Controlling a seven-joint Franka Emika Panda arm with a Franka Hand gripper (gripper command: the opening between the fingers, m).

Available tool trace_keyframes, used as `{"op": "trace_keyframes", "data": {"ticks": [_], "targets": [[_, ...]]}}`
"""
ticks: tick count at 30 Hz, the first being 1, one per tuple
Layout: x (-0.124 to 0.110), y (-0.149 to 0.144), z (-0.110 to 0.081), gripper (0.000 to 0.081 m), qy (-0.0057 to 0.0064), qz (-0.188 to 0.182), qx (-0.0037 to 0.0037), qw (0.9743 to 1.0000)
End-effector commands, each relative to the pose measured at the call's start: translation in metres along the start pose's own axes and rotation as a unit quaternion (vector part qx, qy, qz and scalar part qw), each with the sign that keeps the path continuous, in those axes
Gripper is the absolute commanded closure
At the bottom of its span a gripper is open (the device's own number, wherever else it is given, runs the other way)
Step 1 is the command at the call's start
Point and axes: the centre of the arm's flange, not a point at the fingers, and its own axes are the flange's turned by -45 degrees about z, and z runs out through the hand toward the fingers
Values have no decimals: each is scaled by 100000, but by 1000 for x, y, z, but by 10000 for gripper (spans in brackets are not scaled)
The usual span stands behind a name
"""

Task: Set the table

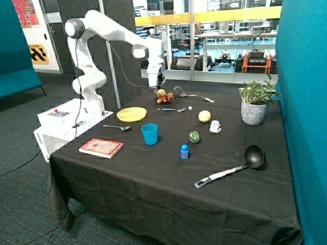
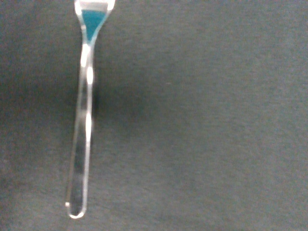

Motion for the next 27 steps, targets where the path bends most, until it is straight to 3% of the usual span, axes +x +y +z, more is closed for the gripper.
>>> {"op": "trace_keyframes", "data": {"ticks": [1,14,27], "targets": [[4,-31,14,245,-88,-2052,54,99979],[17,-64,36,242,-87,-2560,54,99967],[34,-69,66,247,-89,-83,52,100000]]}}
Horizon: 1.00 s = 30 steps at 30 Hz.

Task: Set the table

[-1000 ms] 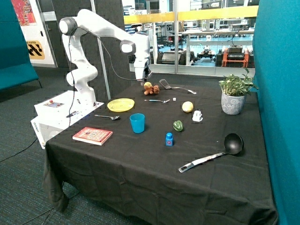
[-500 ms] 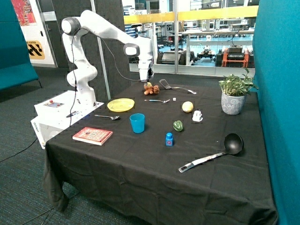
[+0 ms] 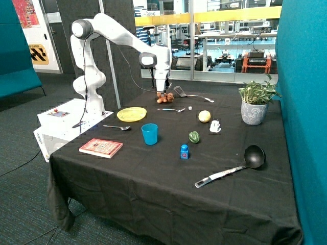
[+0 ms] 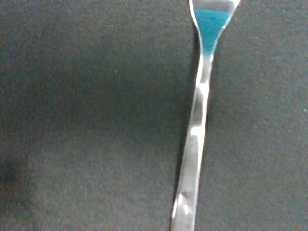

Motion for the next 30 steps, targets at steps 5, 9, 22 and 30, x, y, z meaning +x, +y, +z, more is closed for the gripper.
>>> {"op": "trace_keyframes", "data": {"ticks": [5,9,22,30], "targets": [[18,-4,22,248,-286,1842,-227,99982],[22,-3,27,246,-286,2012,-227,99979],[17,0,51,203,-279,4654,-235,99891],[15,-1,68,209,-278,5165,-236,99866]]}}
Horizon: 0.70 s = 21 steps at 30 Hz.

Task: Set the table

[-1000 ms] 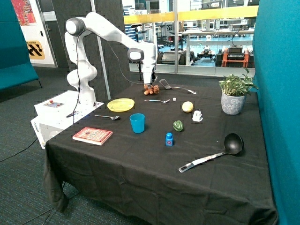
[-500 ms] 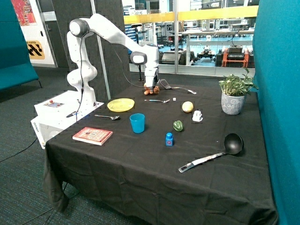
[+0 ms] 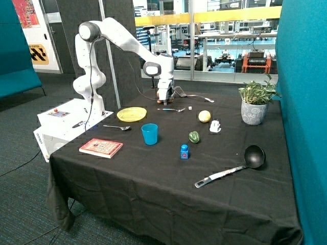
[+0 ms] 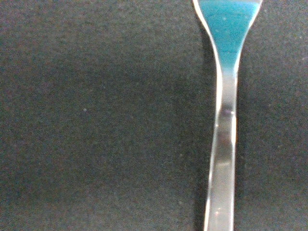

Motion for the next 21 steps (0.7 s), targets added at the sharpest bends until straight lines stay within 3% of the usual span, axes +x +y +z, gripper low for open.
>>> {"op": "trace_keyframes", "data": {"ticks": [1,21], "targets": [[-1,-1,14,211,136,630,-50,99998],[8,-9,27,231,136,794,-50,99997]]}}
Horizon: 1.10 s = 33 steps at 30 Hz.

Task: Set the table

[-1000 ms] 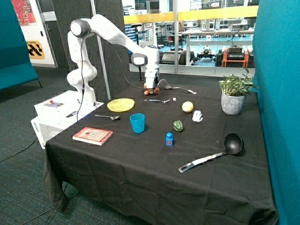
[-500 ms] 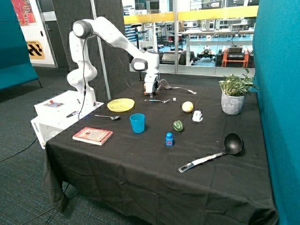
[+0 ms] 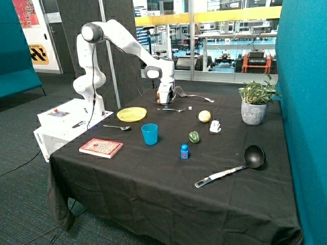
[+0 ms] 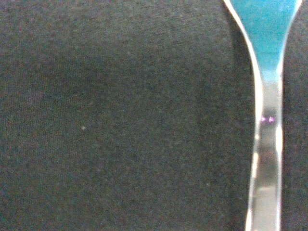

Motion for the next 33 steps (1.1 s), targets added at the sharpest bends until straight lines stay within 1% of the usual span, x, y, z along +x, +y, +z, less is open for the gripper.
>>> {"op": "trace_keyframes", "data": {"ticks": [1,11,21,33], "targets": [[3,-4,7,232,-174,70,-12,100000],[7,-4,12,243,-174,96,-12,100000],[16,-1,12,253,-174,-178,-12,100000],[11,-6,22,264,-174,-478,-11,99999]]}}
